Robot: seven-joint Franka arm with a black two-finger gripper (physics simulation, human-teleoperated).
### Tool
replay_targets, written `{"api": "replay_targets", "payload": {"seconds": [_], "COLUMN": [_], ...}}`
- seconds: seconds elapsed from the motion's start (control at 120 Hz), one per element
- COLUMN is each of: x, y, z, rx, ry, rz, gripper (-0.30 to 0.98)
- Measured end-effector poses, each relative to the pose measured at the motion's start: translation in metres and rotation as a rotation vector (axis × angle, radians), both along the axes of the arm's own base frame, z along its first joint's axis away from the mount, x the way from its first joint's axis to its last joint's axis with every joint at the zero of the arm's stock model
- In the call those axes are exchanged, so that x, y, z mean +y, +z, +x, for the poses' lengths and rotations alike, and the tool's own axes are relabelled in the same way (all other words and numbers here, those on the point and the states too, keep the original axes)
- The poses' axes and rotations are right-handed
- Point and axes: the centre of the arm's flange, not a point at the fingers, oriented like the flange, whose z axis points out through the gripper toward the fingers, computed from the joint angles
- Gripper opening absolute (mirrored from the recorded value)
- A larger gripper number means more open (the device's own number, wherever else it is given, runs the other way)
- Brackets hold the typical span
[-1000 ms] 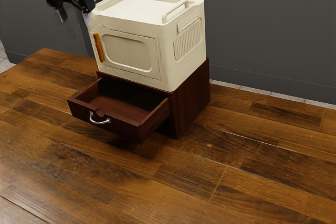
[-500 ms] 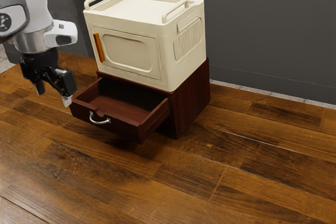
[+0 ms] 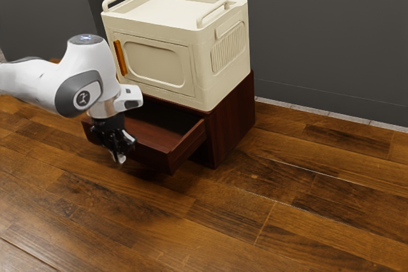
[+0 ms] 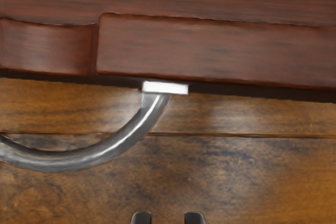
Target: Push the drawer handle with one arm to close the drawer
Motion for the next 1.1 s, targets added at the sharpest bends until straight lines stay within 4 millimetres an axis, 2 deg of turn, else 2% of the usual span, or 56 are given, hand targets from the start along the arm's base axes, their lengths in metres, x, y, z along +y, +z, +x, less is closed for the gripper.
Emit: {"api": "replay_targets", "payload": {"seconds": [0.1,0.15,0.175,0.3,0.592,0.75,1.1], "x": [0.016,0.02,0.02,0.021,0.028,0.036,0.03], "y": [-0.012,-0.02,-0.023,-0.034,-0.011,-0.01,-0.012], "z": [0.018,0.028,0.032,0.048,0.082,0.09,0.108], "rx": [-0.004,0.002,0.004,0.008,-0.029,-0.052,-0.155], "ry": [0.015,0.012,0.006,-0.016,-0.045,-0.08,-0.197], "rz": [-0.009,-0.007,-0.007,-0.004,0.011,0.024,0.023], "gripper": [-0.05,-0.13,-0.1,-0.11,-0.1,-0.1,-0.1]}}
